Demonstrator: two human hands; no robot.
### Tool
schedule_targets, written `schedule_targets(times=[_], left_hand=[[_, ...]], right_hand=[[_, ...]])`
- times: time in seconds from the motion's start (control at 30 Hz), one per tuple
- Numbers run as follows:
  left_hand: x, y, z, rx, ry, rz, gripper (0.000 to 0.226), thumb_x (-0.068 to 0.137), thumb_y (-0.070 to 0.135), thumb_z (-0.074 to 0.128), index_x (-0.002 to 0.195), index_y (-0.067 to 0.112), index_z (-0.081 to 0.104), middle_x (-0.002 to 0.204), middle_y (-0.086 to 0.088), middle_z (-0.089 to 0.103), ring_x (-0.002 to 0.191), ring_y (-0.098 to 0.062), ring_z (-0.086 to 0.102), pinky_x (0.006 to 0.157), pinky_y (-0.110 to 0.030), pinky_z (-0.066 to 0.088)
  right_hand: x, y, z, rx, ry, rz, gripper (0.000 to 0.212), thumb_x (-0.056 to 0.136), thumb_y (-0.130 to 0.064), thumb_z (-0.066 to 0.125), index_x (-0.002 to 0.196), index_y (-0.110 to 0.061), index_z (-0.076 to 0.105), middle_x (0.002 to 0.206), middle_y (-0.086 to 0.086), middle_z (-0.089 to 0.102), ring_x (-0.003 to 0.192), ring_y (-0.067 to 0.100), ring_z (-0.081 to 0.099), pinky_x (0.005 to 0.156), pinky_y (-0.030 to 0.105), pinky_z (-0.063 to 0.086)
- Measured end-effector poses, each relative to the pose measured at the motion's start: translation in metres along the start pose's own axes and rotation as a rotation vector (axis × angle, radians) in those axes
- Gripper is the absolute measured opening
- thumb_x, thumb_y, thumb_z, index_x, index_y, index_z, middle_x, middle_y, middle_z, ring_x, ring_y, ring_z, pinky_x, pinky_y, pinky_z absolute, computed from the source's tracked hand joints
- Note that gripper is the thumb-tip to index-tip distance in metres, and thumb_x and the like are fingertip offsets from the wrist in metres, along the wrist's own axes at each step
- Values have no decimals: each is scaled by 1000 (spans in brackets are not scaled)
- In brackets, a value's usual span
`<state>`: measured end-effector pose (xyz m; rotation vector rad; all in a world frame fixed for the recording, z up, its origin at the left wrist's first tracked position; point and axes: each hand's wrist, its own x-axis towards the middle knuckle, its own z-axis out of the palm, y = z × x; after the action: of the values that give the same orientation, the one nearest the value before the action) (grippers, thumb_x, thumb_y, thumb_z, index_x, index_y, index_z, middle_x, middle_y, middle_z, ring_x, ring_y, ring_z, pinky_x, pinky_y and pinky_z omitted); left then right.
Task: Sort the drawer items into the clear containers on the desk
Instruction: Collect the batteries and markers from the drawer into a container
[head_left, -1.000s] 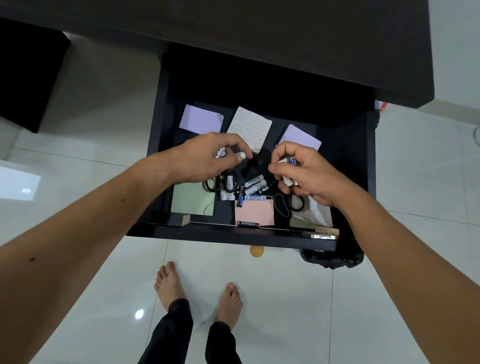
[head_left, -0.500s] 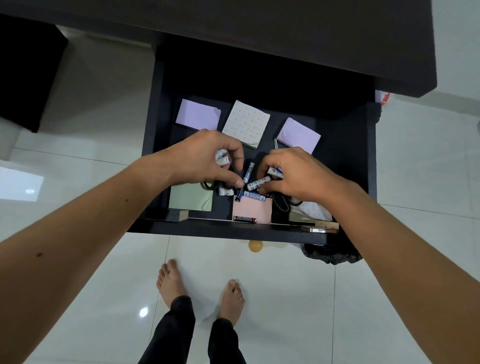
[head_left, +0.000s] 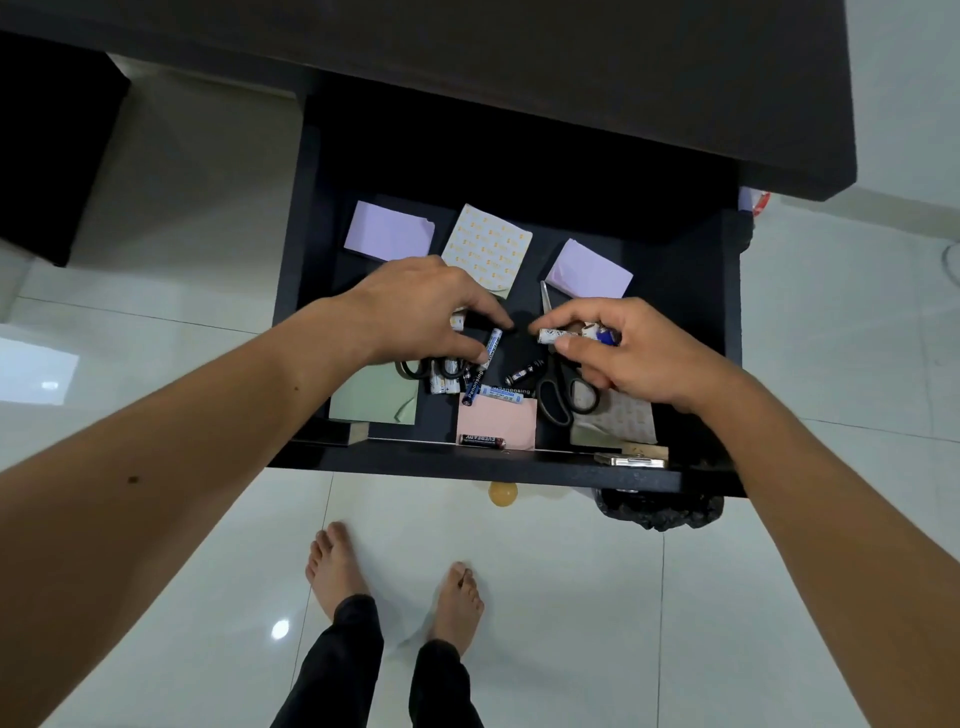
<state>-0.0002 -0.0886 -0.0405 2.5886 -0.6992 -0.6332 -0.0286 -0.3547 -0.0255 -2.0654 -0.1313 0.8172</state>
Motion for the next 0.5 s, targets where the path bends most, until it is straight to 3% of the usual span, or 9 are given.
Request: schedule_targets(times=[0.13,0.2,0.3,0.43,0.5], left_hand=[[0,-1,5,16,-8,-5,29,86,57,77,113,51,74,111,20,73,112,-12,59,86,-32,44],[0,0,8,30,-5,-8,22,84,56,78,104,46,75,101,21,72,104,-10,60,83,-32,45],[1,2,9,47,26,-21,25,82,56,78,103,42,74,95,21,68,96,-7,54,79,-30,39],[1,5,12,84,77,-39,35,81,66,76,102,38,70,98,18,70,96,-10,59,76,-29,39],[0,7,15,119,102,-57,37,82,69,73,98,35,69,91,16,66,93,-13,62,75,-29,40]], right_hand=[[-2,-3,2,52,-19,12,10,101,-20,70,110,-23,74,65,-21,63,55,14,51,60,28,46],[-3,-5,3,67,-22,-5,12,95,-22,77,106,-23,72,71,-11,64,56,16,56,64,39,53],[-1,-3,5,82,-8,0,21,91,-21,82,103,-17,65,75,4,61,57,22,61,68,49,57],[1,0,6,31,34,0,23,89,-21,84,95,-15,63,76,3,65,58,27,66,70,51,60],[3,3,5,-96,86,-35,18,87,-24,86,90,-23,68,83,-3,72,71,23,71,80,52,62]])
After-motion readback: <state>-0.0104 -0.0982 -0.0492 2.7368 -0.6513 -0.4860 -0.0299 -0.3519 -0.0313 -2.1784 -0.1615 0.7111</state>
